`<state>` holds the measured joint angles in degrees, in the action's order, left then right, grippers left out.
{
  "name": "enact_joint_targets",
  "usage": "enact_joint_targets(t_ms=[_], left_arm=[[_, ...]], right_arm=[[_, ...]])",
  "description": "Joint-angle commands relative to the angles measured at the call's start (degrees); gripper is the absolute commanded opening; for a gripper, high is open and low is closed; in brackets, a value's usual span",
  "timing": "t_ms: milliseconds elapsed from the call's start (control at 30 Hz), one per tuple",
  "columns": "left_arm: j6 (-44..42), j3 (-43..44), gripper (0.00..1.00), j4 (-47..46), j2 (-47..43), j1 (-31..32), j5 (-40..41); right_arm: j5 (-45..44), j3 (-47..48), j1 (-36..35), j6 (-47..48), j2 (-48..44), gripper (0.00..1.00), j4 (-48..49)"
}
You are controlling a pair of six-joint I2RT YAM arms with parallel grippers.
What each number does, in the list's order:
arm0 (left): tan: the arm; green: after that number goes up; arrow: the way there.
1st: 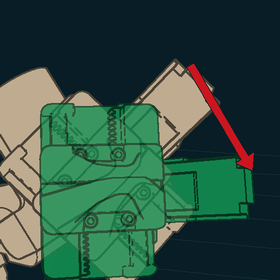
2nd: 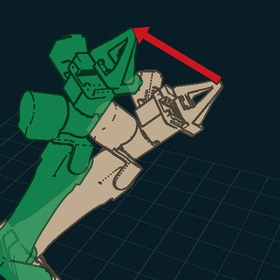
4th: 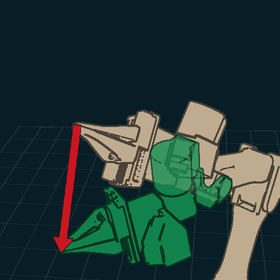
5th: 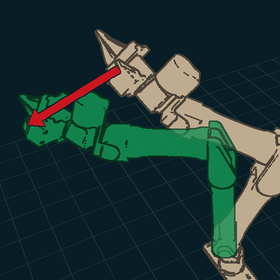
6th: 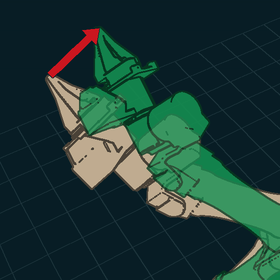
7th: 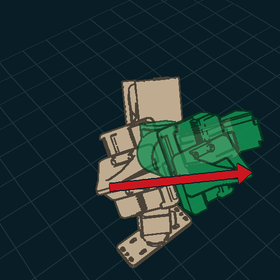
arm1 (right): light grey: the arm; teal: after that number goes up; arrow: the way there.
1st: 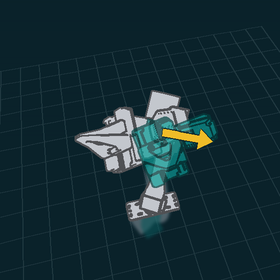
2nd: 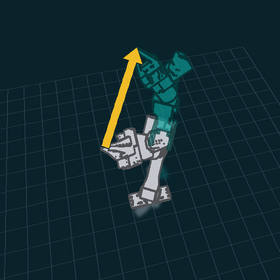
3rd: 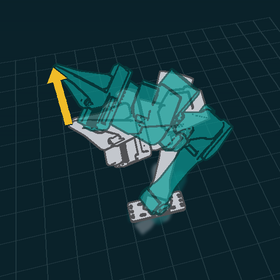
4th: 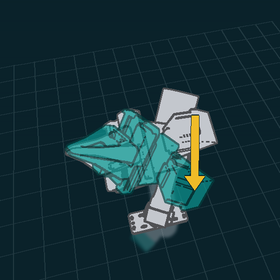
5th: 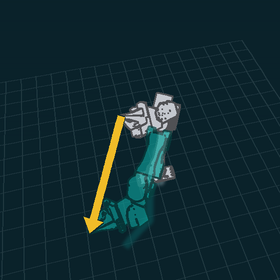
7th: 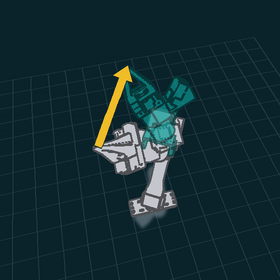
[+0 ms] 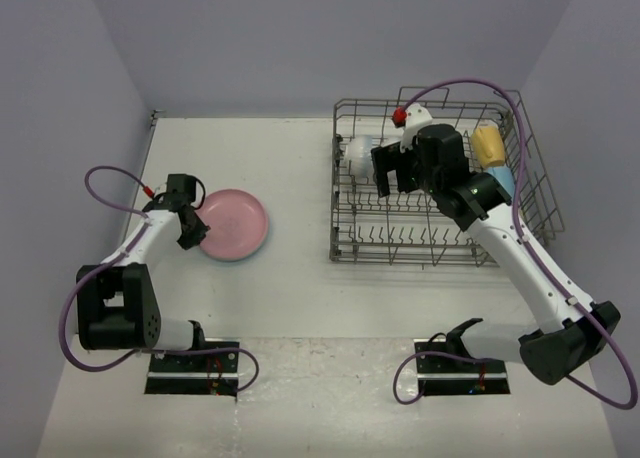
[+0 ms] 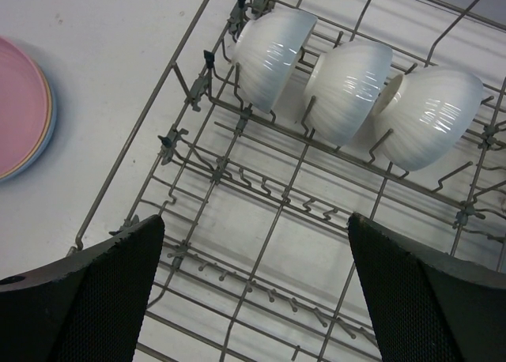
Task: Load the mixed dishes into the dish rack
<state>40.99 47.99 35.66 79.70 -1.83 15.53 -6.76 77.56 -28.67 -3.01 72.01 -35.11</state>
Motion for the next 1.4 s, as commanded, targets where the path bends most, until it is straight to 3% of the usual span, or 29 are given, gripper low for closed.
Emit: enact_joint_targets(t_ms=[0,233,467,700,767,867,1000,1367], left_arm=[[0.5,1.2,0.00,1.9,-0.9,-0.3,0.6],[-0.8,4.4,0.00,5.7,-3.1,-0.3,-1.4],[-1.3,5.9,0.00,7.1,-7.4,-0.2,-4.7],[0.3,5.8,0.00,7.1,-10.6,-0.2,-6.6],[0.8,6.2,0.00,7.0,-10.8,-0.3,-6.9],[0.9,7.0,0.00,7.6,-9.7,-0.2,-6.1],[2.2,7.1,0.00,8.3,-8.7,-0.3,-7.6],[3.0,8.4,0.00,10.7,-10.7,-0.2,-8.5]], right_arm=[[-0.7,1.6,-0.2,-0.6,0.0,0.99,0.0],[0.3,1.7,-3.8,4.7,0.8,0.99,-0.3],[0.1,2.8,-14.7,9.3,5.3,0.99,2.8],[6.1,15.4,-18.7,-11.0,18.0,0.99,5.8],[8.8,15.4,-22.2,-4.7,21.8,0.99,9.6],[12.6,12.5,-26.7,12.2,24.8,0.99,14.3],[18.8,10.9,-32.0,21.4,31.2,0.99,16.3],[9.0,13.4,-36.7,24.0,43.2,0.99,29.1]])
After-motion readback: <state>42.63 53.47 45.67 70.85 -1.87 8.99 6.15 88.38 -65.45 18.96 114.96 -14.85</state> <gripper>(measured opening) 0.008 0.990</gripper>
